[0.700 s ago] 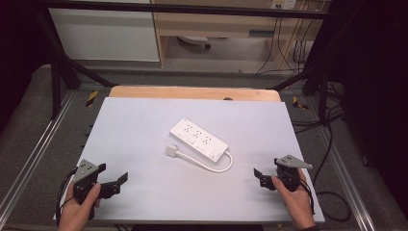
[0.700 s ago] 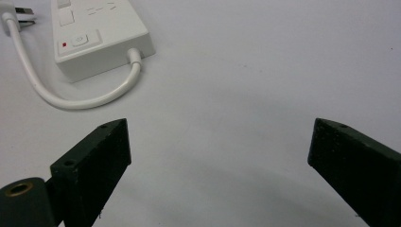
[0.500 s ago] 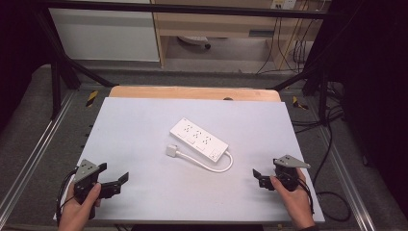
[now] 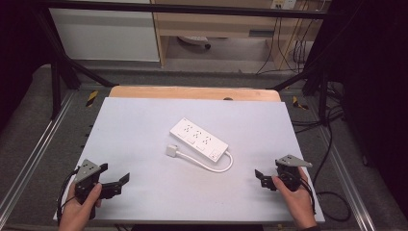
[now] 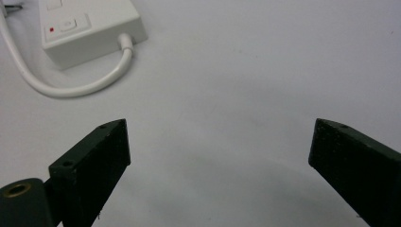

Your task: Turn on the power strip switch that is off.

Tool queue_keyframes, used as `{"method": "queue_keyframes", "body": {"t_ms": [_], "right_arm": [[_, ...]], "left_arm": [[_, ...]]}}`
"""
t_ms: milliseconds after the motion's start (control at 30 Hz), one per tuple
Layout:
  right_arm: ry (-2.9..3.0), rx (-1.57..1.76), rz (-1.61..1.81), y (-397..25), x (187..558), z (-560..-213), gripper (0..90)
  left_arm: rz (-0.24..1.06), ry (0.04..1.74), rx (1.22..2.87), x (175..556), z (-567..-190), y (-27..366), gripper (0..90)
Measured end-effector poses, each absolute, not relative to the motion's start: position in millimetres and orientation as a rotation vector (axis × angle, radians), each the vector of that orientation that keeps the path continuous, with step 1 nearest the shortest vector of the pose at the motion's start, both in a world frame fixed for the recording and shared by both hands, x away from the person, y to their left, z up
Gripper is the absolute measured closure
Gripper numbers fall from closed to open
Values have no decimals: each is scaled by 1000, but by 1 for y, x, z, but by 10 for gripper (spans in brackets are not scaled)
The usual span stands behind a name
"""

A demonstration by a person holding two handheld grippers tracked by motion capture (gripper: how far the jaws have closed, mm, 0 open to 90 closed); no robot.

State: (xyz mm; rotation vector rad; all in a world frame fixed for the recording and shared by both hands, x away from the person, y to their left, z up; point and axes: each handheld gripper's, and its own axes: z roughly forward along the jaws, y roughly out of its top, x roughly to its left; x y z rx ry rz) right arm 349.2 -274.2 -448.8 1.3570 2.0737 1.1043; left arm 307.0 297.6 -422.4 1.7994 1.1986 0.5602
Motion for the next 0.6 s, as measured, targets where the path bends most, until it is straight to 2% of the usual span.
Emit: {"method": "queue_keyframes", "body": {"t_ms": [600], "right_arm": [[2093, 1375, 1097, -275, 348, -446, 65]], "left_arm": [[562, 1210, 1813, 308, -424, 297, 76]]}}
